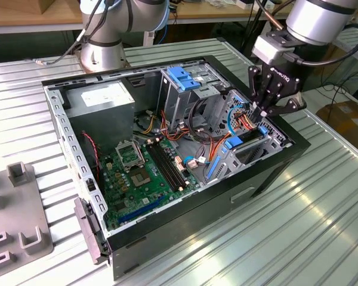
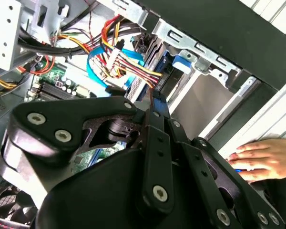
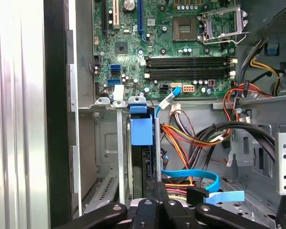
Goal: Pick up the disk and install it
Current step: 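Insert the second disk wire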
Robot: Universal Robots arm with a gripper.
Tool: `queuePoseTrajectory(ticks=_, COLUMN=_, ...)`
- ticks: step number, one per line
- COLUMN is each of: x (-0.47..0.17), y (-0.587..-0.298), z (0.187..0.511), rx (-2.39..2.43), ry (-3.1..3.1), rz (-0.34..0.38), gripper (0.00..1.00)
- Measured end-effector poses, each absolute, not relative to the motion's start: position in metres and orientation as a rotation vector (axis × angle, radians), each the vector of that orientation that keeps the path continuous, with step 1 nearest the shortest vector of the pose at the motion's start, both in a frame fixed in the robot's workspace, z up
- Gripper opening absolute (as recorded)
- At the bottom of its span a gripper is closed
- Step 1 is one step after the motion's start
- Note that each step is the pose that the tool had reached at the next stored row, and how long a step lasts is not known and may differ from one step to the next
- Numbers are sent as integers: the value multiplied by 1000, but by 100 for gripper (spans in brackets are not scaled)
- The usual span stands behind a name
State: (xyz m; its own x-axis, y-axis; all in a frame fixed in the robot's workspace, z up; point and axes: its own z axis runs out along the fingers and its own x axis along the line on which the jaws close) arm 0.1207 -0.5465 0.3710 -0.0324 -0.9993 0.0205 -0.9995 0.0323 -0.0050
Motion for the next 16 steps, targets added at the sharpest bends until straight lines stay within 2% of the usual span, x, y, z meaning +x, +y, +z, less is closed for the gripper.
queuePoseTrajectory(ticks=5, x=121, y=-540, z=392, rx=2177, ry=-2249, rz=28, gripper=10)
queuePoseTrajectory(ticks=11, x=120, y=-521, z=395, rx=2170, ry=-2241, rz=28, gripper=10)
queuePoseTrajectory(ticks=16, x=120, y=-504, z=395, rx=2146, ry=-2216, rz=78, gripper=10)
